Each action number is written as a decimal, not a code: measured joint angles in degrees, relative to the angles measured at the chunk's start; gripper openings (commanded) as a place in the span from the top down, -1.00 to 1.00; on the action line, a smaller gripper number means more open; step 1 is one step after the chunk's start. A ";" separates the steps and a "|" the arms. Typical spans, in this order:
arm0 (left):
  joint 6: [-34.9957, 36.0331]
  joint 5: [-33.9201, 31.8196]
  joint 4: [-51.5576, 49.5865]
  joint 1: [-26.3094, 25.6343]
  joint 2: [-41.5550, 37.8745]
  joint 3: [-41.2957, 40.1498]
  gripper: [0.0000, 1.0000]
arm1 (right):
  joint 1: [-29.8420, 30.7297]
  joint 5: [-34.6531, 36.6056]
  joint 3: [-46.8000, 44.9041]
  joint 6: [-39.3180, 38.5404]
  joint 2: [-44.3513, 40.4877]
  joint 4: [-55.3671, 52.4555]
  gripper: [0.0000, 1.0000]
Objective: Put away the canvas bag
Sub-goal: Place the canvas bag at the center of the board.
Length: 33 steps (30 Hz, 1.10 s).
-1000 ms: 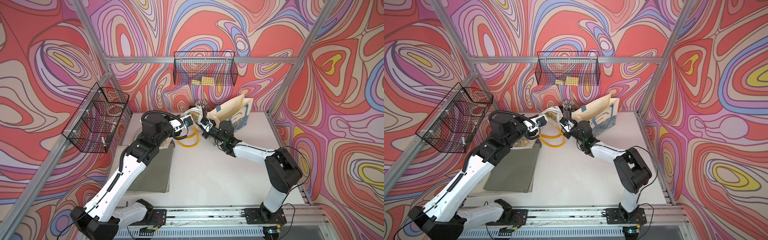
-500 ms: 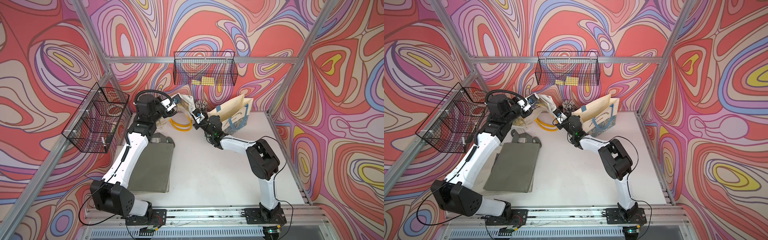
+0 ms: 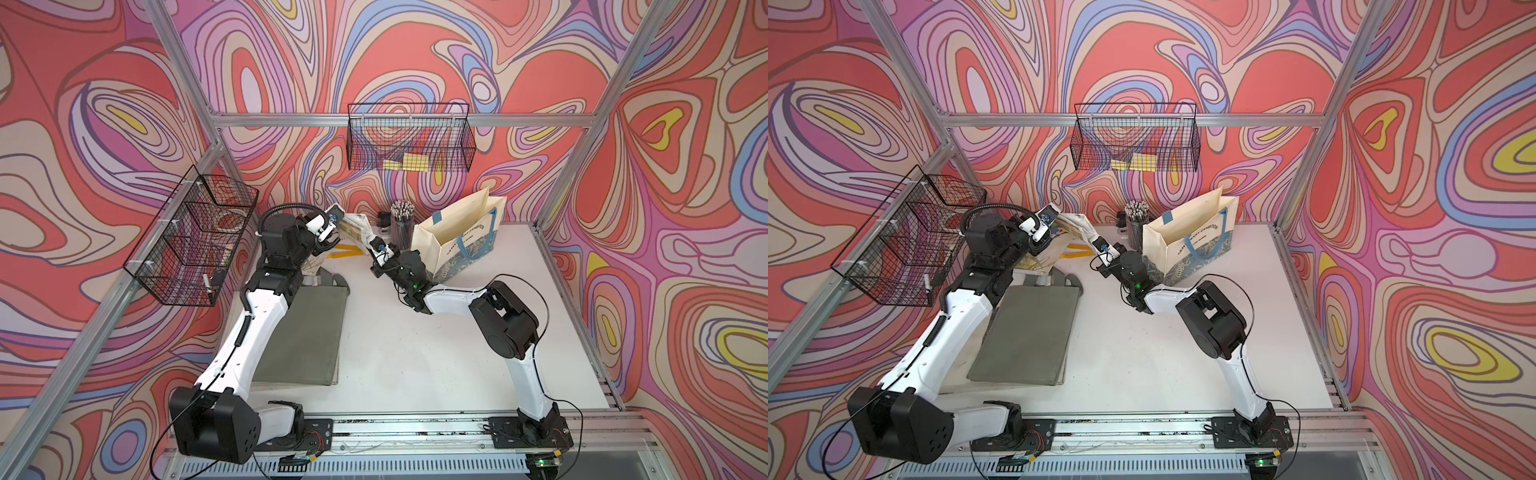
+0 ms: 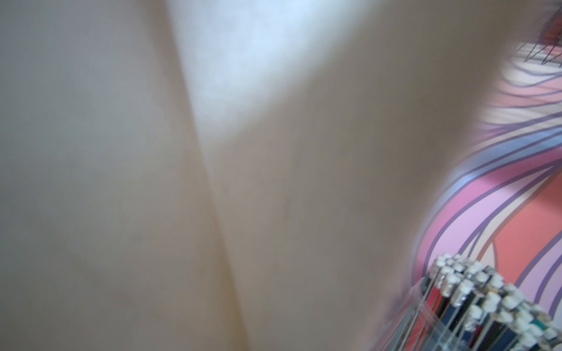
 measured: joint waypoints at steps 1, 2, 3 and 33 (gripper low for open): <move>-0.92 -0.50 0.31 0.20 -1.70 -1.70 -0.25 | 0.35 0.39 -0.44 0.42 0.26 0.33 1.00; -1.75 -1.11 0.48 0.28 -3.56 -3.41 -0.27 | 0.79 0.90 -1.05 0.98 0.52 0.85 1.00; -2.47 -1.49 0.55 0.28 -5.03 -4.81 -0.30 | 1.07 1.31 -1.57 1.46 0.68 1.22 1.00; -26.95 2.80 -24.46 0.28 -22.84 -1.53 -0.72 | 1.20 -6.47 -18.32 4.87 -1.81 10.10 1.00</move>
